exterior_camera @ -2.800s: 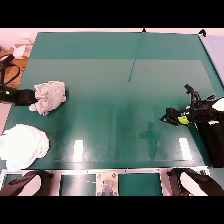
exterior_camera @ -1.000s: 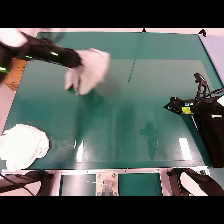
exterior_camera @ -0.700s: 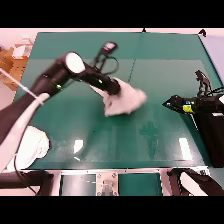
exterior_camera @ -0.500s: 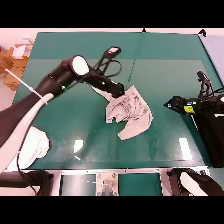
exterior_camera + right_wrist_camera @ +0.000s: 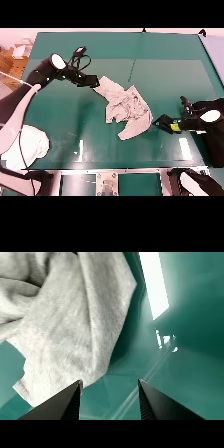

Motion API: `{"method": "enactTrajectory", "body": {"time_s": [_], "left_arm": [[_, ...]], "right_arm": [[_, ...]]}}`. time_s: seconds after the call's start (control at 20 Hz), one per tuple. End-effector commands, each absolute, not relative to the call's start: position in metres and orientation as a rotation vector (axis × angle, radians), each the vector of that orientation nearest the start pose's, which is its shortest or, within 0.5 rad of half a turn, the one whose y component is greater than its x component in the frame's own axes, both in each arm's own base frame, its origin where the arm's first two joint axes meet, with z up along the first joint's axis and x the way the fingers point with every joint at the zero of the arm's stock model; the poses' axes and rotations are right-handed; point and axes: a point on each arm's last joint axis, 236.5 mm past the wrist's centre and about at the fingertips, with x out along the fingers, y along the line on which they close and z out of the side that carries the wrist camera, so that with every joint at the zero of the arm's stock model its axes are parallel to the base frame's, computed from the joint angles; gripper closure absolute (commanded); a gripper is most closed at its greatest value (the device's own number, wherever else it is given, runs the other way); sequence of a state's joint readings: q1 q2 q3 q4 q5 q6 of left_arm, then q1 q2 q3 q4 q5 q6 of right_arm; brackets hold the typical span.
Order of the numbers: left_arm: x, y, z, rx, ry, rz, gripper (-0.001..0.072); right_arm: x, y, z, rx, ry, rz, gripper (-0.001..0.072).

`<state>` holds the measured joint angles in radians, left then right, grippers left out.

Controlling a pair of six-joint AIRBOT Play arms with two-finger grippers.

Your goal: Fold the shirts.

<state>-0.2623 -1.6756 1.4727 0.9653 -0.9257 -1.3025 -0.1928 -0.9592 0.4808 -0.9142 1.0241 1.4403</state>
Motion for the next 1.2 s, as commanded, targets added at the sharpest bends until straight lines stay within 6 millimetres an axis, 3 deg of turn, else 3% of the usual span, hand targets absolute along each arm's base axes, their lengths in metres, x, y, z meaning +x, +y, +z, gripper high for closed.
{"method": "enactTrajectory", "body": {"time_s": [0.0,0.15,0.3,0.35,0.45,0.5,0.55,0.6,0.65,0.75,0.9,1.15], "left_arm": [[0.512,-0.241,-0.036,-0.425,1.039,-0.514,0.0086],[0.515,-0.249,-0.073,-0.528,1.091,-0.485,0.0087],[0.509,-0.258,-0.095,-0.544,1.135,-0.485,0.0087],[0.508,-0.263,-0.096,-0.545,1.133,-0.492,0.0087],[0.513,-0.272,-0.096,-0.555,1.099,-0.49,0.009],[0.516,-0.274,-0.094,-0.554,1.08,-0.485,0.0145],[0.52,-0.274,-0.091,-0.563,1.068,-0.481,0.0446],[0.521,-0.276,-0.087,-0.575,1.061,-0.485,0.0676],[0.525,-0.279,-0.08,-0.59,1.051,-0.495,0.0685],[0.533,-0.282,-0.053,-0.584,1.026,-0.545,0.0686],[0.543,-0.272,0.006,-0.536,0.98,-0.634,0.0688],[0.546,-0.203,0.137,-0.328,0.741,-0.581,0.0688]], "right_arm": [[0.255,0.094,-0.09,0.801,1.345,0.135,0.0288],[0.26,0.111,-0.102,0.816,1.357,0.17,0.029],[0.26,0.112,-0.111,0.817,1.377,0.171,0.0293],[0.262,0.112,-0.11,0.806,1.369,0.18,0.0325],[0.269,0.111,-0.106,0.799,1.352,0.186,0.0479],[0.273,0.111,-0.103,0.794,1.341,0.19,0.0565],[0.277,0.111,-0.1,0.77,1.325,0.211,0.0681],[0.281,0.11,-0.096,0.757,1.313,0.222,0.0697],[0.284,0.111,-0.093,0.744,1.308,0.239,0.0697],[0.288,0.11,-0.082,0.719,1.311,0.272,0.0698],[0.301,0.096,-0.05,0.691,1.306,0.322,0.0698],[0.348,0.051,0.04,0.672,1.154,0.36,0.0698]]}}
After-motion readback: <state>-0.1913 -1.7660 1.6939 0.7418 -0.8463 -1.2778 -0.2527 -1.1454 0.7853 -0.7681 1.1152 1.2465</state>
